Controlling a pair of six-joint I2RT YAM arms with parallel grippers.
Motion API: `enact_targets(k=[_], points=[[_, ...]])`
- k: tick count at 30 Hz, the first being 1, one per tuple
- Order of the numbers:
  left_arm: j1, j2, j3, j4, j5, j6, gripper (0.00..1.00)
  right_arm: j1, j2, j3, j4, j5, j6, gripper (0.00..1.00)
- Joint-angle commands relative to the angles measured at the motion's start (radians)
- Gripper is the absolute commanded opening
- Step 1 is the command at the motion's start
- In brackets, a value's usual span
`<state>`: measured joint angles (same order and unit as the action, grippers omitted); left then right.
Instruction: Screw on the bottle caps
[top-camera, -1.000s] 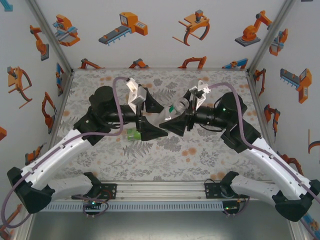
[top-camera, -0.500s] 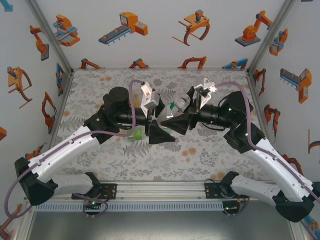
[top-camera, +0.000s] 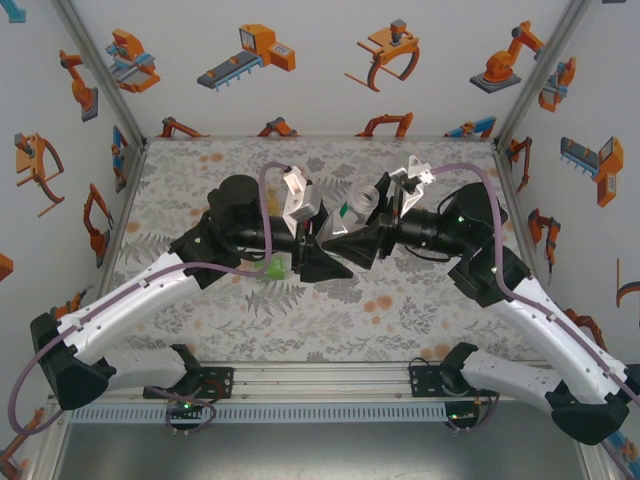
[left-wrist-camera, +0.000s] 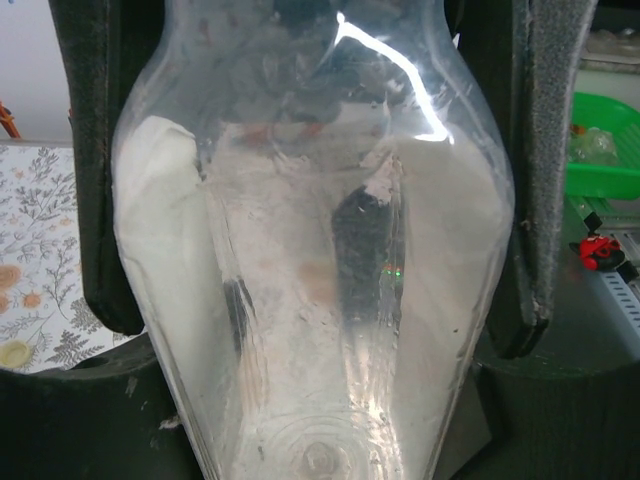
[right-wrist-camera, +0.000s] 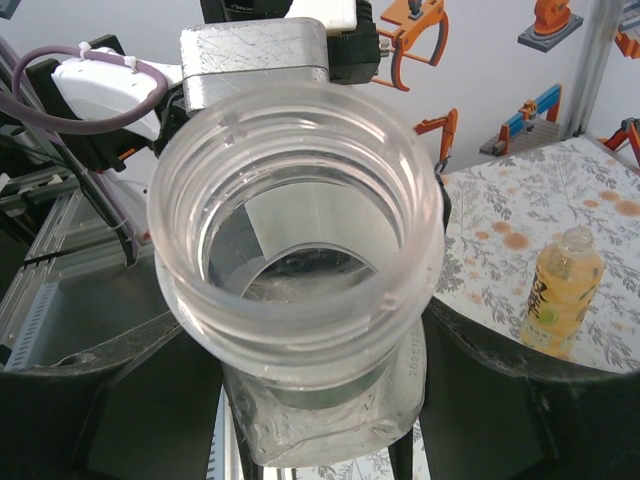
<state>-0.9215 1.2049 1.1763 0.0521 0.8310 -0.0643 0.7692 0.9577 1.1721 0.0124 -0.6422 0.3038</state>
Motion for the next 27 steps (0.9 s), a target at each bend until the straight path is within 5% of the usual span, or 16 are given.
enact_targets(k=[1, 4, 10, 13, 23, 27], points=[[-0.002, -0.009, 0.020, 0.029, 0.000, 0.014, 0.44, 0.015, -0.022, 0.031, 0.014, -0.010, 0.013, 0.30], [-0.002, -0.011, 0.020, 0.019, -0.007, 0.024, 0.40, 0.016, -0.023, 0.029, 0.012, -0.004, 0.012, 0.33], [-0.001, -0.032, 0.001, 0.005, -0.030, 0.037, 0.39, 0.015, -0.043, 0.016, 0.013, 0.012, 0.006, 0.67], [0.000, -0.040, -0.008, 0.005, -0.035, 0.040, 0.39, 0.017, -0.054, 0.013, 0.002, 0.018, -0.007, 0.75], [0.000, -0.042, -0.015, -0.012, -0.063, 0.045, 0.37, 0.018, -0.070, 0.013, -0.041, 0.040, -0.028, 0.78], [-0.001, -0.060, -0.022, -0.067, -0.140, 0.053, 0.26, 0.016, -0.095, 0.011, -0.128, 0.115, -0.060, 0.78]])
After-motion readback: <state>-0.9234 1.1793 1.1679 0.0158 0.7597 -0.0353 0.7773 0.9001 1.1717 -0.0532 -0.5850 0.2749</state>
